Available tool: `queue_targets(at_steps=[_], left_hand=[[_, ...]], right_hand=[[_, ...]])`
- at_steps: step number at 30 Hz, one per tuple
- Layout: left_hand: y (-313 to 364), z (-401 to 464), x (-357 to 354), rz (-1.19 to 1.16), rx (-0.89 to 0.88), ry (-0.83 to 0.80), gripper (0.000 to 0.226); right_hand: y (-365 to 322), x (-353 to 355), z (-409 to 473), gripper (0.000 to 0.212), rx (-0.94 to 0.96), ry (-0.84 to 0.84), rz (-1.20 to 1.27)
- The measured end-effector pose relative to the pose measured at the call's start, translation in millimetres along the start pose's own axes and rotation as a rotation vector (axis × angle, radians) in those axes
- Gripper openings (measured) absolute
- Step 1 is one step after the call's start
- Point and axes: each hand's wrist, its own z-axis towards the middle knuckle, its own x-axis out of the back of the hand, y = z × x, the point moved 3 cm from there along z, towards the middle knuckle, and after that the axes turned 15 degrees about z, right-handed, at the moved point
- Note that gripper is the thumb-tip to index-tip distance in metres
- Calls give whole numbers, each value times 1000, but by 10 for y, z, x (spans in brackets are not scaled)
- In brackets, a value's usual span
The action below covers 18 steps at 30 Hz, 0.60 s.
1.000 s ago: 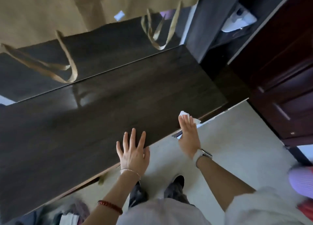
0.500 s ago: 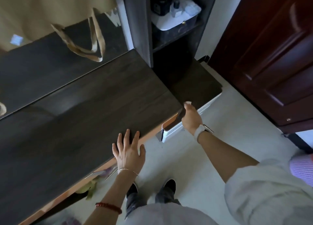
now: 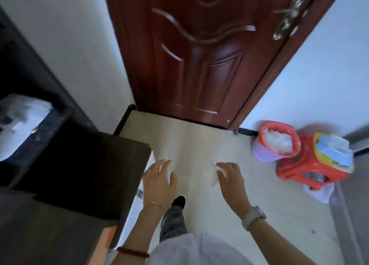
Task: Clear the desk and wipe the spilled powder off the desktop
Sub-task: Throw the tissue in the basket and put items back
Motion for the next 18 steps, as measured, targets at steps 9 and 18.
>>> queue_targets(at_steps=[9, 18], left_hand=[[1354, 1662, -79, 43, -402, -67, 52], [2812, 2376, -785, 210, -776, -265, 49]], right_hand=[[174, 1070, 846, 32, -160, 447, 21], [901, 1850, 1362, 29, -312, 693, 78]])
